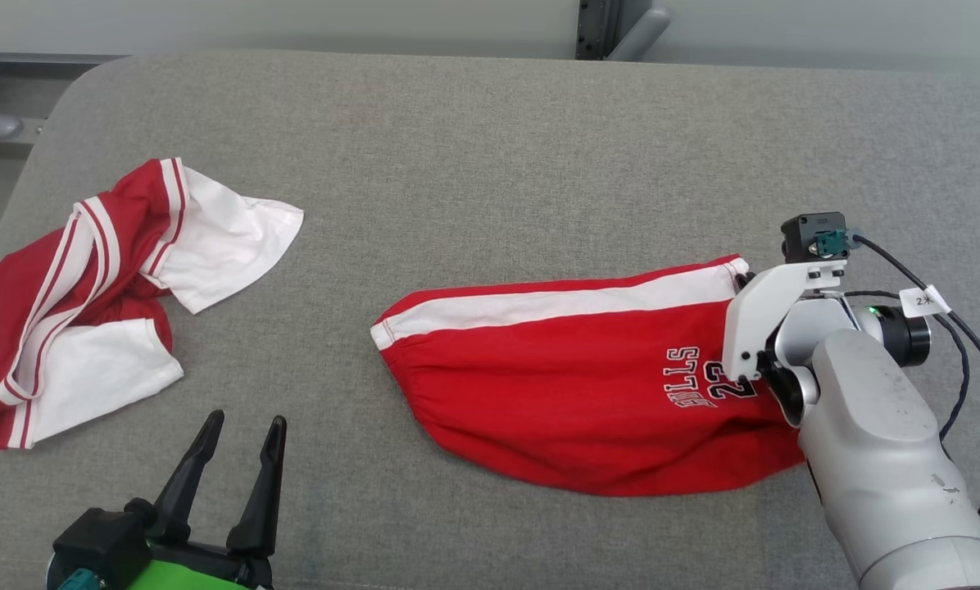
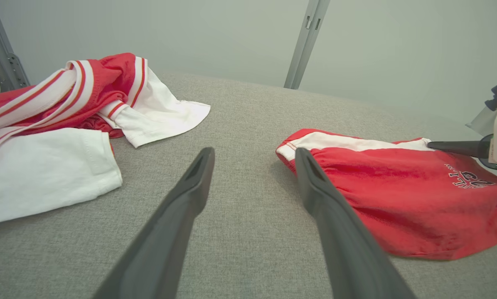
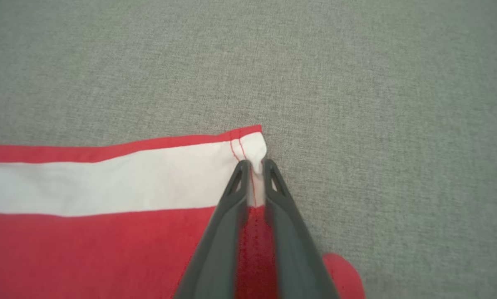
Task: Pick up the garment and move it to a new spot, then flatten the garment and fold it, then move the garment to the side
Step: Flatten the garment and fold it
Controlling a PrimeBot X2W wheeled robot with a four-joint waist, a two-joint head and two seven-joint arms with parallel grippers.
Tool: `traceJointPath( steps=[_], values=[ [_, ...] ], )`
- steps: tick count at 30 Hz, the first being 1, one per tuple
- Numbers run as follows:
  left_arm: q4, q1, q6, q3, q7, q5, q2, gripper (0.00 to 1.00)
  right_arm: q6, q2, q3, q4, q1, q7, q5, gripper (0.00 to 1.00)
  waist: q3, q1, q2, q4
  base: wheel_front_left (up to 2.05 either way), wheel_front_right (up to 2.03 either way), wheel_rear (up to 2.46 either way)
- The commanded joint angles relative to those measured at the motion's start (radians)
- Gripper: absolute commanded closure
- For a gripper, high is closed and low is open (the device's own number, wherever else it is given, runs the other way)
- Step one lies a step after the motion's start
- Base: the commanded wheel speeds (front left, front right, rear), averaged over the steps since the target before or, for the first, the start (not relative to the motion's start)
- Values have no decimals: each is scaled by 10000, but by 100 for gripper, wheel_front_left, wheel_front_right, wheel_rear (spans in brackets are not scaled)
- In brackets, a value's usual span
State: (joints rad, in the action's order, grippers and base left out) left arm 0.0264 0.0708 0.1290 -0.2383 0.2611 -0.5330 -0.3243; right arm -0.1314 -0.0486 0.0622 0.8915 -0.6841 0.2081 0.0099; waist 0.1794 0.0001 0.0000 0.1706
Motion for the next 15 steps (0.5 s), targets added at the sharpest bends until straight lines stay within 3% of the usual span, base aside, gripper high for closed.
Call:
traceJointPath(
  steps=[1, 10, 15],
  values=[
    [-22, -182, 31, -3, 29, -50, -85, 0, 14, -36, -59, 105, -178, -77, 97, 100, 0, -1, 0, 13, 0, 0, 0],
    [57, -28, 31, 124, 29, -57, 16, 0, 14, -37, -459, 72, -355, -547, 166, 100, -144, -1, 0, -151, 0, 0, 0],
    [25, 29, 31, 75, 29, -120, 67, 0, 14, -34, -831, -901, 193, -681, -73, 100, -285, -1, 0, -324, 0, 0, 0]
  ],
)
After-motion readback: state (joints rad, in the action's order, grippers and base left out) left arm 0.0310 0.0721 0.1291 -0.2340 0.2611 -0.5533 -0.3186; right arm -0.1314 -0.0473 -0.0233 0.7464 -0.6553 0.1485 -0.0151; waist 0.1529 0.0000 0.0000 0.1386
